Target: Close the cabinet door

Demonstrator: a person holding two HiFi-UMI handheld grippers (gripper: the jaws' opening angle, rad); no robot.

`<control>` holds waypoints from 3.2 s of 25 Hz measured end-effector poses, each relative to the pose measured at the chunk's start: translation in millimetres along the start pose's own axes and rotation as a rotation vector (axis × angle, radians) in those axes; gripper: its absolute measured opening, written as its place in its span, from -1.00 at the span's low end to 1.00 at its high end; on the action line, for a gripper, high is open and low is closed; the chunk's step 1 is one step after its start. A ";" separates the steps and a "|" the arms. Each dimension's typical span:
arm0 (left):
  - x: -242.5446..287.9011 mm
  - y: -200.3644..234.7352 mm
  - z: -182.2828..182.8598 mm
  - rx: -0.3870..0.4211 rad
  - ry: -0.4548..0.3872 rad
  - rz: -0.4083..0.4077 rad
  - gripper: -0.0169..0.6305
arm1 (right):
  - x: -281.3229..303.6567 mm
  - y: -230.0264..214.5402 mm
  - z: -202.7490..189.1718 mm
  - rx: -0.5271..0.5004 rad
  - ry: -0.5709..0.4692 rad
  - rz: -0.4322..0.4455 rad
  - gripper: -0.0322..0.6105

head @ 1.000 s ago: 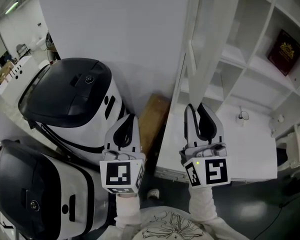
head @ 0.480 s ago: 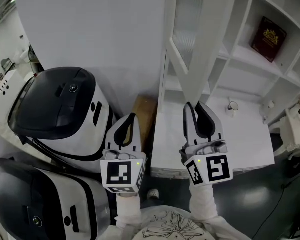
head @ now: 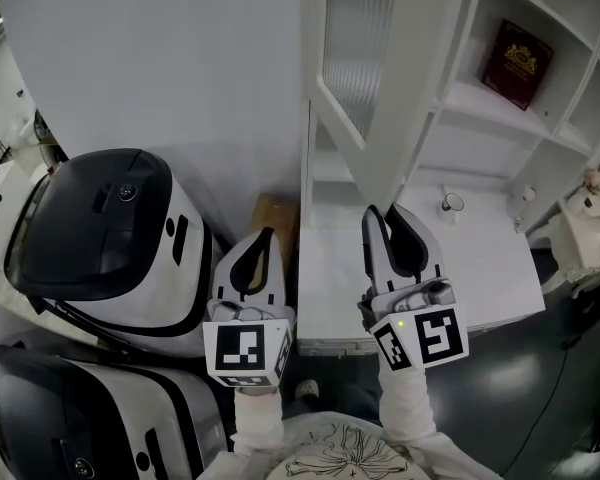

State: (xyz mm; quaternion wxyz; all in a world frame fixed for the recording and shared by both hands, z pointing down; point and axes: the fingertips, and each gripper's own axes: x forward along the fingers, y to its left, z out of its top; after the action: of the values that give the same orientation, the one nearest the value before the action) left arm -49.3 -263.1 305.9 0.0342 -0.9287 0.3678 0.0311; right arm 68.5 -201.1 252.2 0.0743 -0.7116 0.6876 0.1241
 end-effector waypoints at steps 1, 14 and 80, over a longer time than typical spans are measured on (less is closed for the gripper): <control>1.8 -1.5 -0.7 -0.001 0.000 -0.009 -0.93 | -0.4 -1.4 -0.2 0.000 -0.002 -0.006 -0.69; 21.2 -16.0 -5.7 -0.020 0.002 -0.057 -0.93 | -6.0 -30.4 -3.0 0.021 0.002 -0.042 -0.70; 162.6 -112.6 -19.3 0.036 0.029 0.012 -0.93 | 41.4 -187.2 -33.3 0.120 -0.017 0.227 -0.63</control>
State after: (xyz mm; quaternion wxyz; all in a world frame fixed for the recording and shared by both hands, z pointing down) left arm 146.7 -293.6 316.3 0.0452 -0.9261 0.3745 0.0112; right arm 258.5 -242.0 260.4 0.1078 -0.6224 0.7693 0.0962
